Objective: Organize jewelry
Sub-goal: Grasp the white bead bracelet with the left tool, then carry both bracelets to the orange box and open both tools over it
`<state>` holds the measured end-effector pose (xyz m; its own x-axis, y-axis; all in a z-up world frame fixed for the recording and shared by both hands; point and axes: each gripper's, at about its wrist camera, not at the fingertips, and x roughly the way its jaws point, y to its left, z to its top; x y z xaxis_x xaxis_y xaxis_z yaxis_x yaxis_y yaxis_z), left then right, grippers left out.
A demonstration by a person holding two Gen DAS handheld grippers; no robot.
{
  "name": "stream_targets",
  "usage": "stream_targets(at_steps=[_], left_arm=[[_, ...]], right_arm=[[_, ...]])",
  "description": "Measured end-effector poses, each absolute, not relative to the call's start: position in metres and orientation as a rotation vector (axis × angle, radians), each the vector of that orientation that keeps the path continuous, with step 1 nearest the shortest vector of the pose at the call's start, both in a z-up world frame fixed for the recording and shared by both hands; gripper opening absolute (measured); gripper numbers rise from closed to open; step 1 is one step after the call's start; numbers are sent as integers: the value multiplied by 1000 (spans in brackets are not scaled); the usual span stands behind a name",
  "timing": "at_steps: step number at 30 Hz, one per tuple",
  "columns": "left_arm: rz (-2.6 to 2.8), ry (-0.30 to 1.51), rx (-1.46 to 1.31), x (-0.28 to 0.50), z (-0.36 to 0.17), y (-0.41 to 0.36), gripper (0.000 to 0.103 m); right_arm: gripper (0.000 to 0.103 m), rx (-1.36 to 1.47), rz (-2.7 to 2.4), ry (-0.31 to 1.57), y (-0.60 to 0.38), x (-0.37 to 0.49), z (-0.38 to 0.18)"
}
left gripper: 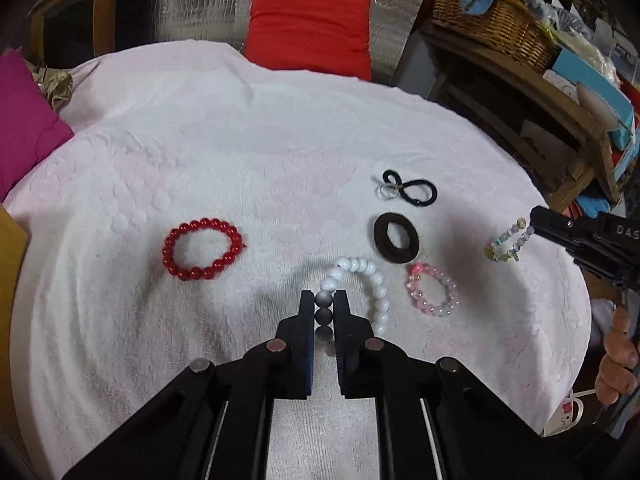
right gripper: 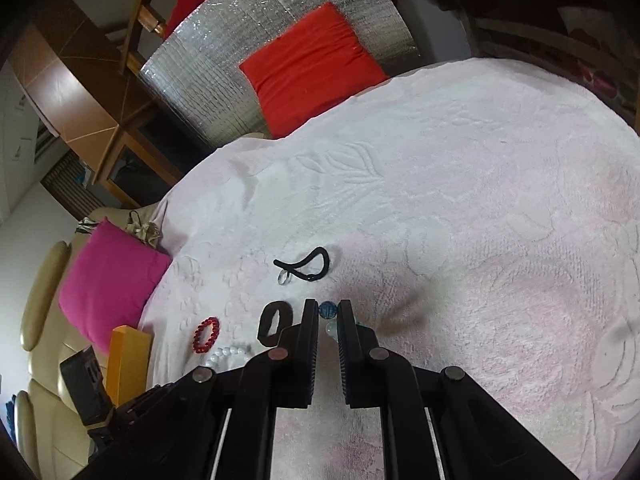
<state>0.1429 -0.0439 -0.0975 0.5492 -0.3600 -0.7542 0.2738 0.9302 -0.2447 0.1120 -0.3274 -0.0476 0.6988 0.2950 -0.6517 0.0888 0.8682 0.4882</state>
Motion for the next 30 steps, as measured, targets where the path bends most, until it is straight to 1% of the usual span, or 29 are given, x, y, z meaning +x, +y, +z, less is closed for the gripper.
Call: stream_targets(at_steps=[5,15,30], left_arm=[[-363,857,-89,137,-85,-33,9],[-319,802,-104,129,-71,-8,9],[-258,737,-163,108,-54,53,9]], right_arm=[[11,548,153,782,-327,111,-45],[11,512,226,736,-298,110,-33],[11,423,370,741,-203,120,-30]])
